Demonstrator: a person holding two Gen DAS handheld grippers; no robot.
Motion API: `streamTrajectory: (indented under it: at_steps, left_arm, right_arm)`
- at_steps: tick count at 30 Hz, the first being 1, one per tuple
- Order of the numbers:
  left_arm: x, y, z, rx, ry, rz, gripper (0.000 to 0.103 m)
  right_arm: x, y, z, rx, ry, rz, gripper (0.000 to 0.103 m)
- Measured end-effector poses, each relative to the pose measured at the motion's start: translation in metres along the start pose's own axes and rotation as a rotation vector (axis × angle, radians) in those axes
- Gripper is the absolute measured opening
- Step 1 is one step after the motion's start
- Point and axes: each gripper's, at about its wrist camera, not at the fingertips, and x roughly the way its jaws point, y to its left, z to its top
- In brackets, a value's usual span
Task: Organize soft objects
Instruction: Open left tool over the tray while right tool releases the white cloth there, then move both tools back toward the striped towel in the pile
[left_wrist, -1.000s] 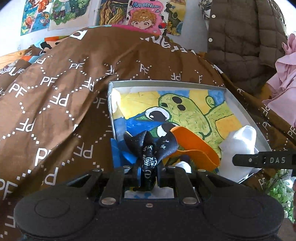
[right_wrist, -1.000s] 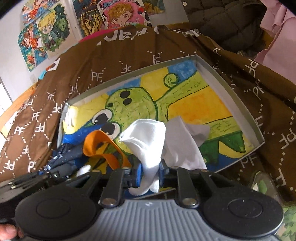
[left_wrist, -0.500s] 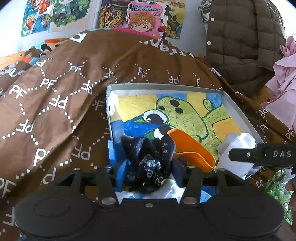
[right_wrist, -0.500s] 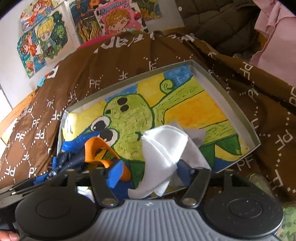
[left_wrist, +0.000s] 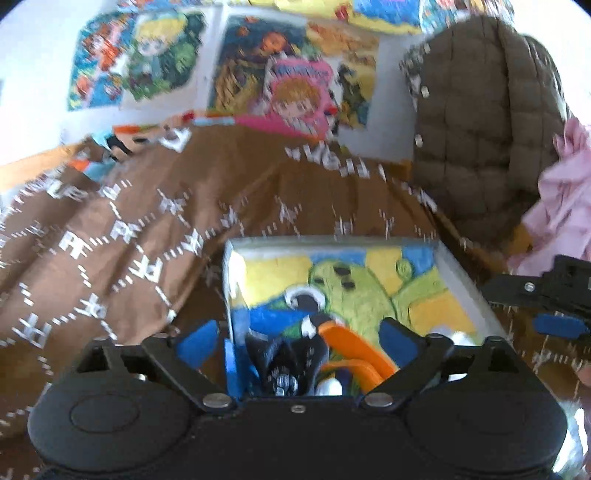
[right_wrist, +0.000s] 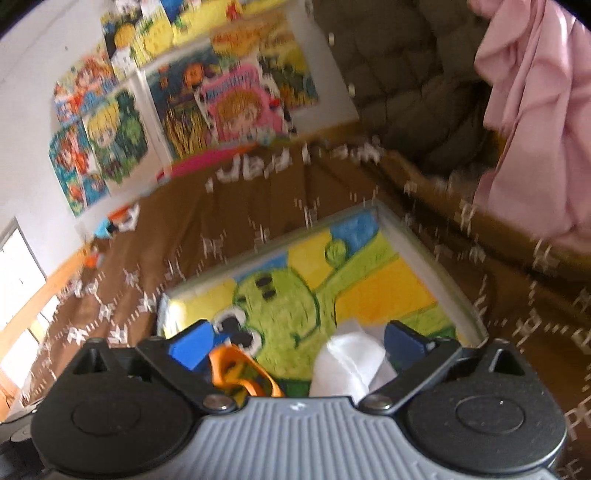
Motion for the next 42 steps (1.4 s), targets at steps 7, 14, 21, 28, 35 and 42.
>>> streamTrajectory:
  at_steps: [7, 14, 21, 28, 35, 42]
  left_arm:
    - [-0.066, -0.02, 0.038, -0.028, -0.12, 0.001, 0.102]
    - [-0.141, -0.045, 0.054, -0.034, -0.265, 0.02, 0.102]
    - [-0.192, -0.059, 0.047, -0.022, -0.29, 0.029, 0.102]
    - [-0.225, -0.062, 0.015, -0.028, -0.223, 0.061, 0.102]
    - [-0.255, -0.062, -0.041, 0.024, -0.111, 0.083, 0.102]
    - [-0.28, -0.059, -0.086, 0.033, 0.002, 0.098, 0.102]
  right_arm:
    - [-0.072, 0.016, 0.023, -0.054, -0.196, 0.004, 0.103]
    - [-0.148, 0.03, 0.035, -0.085, -0.348, 0.011, 0.103]
    - [-0.204, 0.038, 0.021, -0.147, -0.416, -0.027, 0.103]
    - [-0.241, 0.035, -0.016, -0.182, -0.383, -0.051, 0.103]
    - [-0.268, 0.016, -0.07, -0.206, -0.276, -0.091, 0.103]
    - [-0.283, 0.019, -0.107, -0.254, -0.151, -0.161, 0.103]
